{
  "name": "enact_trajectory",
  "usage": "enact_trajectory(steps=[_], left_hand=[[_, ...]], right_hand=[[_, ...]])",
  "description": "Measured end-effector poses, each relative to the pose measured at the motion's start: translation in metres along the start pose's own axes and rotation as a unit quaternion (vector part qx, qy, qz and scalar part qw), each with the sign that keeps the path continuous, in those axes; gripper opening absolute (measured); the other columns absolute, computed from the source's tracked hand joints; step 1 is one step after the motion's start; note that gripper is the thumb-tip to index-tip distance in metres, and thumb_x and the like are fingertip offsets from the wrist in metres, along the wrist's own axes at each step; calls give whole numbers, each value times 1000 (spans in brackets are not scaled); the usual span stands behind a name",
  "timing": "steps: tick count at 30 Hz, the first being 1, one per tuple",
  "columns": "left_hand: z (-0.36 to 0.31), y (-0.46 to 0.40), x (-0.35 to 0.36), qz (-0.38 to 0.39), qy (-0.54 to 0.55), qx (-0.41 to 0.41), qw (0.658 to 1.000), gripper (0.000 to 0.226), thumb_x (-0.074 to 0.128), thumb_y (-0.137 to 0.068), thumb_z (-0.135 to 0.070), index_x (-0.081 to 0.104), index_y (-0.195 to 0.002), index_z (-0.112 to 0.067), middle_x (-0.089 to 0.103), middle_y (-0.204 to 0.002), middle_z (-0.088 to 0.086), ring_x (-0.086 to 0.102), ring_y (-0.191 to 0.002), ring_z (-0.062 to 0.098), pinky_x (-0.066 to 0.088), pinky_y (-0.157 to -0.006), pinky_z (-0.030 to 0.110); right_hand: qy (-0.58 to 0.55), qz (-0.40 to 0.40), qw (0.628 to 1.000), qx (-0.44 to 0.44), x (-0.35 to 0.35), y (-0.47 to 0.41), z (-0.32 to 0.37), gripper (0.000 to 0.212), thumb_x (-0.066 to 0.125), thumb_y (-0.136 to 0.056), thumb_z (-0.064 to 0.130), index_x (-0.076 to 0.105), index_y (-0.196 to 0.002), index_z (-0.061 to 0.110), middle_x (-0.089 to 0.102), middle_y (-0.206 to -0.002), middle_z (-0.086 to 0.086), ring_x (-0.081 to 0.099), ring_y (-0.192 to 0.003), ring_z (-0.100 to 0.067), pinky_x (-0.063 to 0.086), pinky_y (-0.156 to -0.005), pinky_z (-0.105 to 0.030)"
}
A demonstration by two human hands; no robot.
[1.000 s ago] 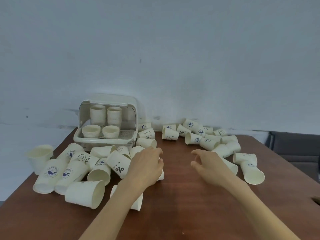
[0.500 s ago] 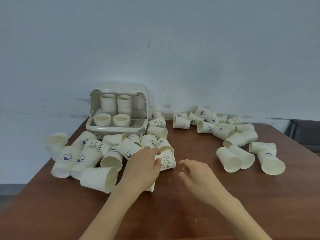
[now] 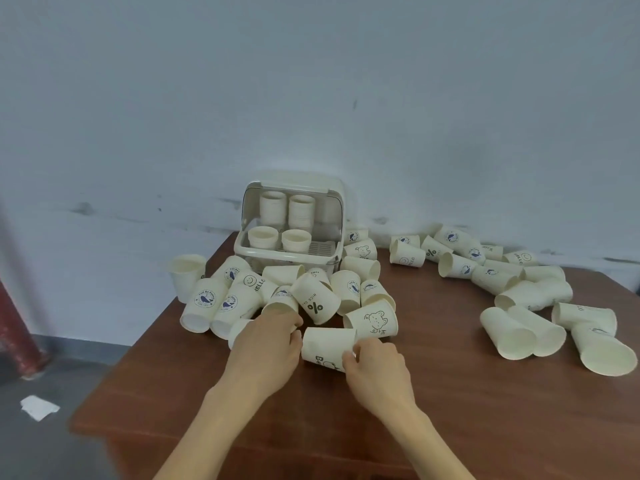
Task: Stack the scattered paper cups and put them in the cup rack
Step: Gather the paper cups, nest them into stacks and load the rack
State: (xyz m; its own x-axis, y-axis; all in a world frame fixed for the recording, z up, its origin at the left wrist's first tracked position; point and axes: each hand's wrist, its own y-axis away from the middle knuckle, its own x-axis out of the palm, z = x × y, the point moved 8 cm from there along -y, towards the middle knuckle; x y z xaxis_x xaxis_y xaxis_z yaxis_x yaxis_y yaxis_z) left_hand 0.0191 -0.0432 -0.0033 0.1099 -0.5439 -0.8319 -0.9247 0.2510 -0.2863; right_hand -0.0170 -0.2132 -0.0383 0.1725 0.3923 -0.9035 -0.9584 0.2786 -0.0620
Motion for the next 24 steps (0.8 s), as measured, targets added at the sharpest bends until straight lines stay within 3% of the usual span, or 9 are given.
enact_trajectory(steps=[5,14,19,24], left_hand=[[12,10,-1,20,-50,-25,998,29,39,-96,-26,58,-117,-31,59,-113,-6,55,-102,17,47,-81,33],[22,16,8,80,-217,-29,972,38,38,-96,-18,50,-131,-27,52,-122,0,48,-112,20,33,-81,27],[21,17,15,79,-283,-4,956,46,40,-94,-14,40,-139,-21,53,-119,3,48,-111,24,34,-92,32],[16,18,20,86,-312,4,946,46,41,-90,-7,41,-136,-13,55,-116,5,48,-112,26,33,-95,35]], right_hand=[[-58,-21,998,32,5,1,-3,25,43,-92,32,52,-73,17,58,-85,-5,52,-87,-28,47,-71,-36],[-98,-61,993,-3,-6,5,7,22,45,-91,34,63,-87,23,65,-85,0,56,-88,-25,48,-76,-36],[-95,-83,991,-41,-18,10,24,22,44,-93,33,62,-87,22,67,-83,5,59,-86,-23,46,-77,-36],[-86,-91,990,-68,-25,14,39,23,43,-94,32,61,-85,22,66,-75,4,57,-80,-22,47,-74,-37]])
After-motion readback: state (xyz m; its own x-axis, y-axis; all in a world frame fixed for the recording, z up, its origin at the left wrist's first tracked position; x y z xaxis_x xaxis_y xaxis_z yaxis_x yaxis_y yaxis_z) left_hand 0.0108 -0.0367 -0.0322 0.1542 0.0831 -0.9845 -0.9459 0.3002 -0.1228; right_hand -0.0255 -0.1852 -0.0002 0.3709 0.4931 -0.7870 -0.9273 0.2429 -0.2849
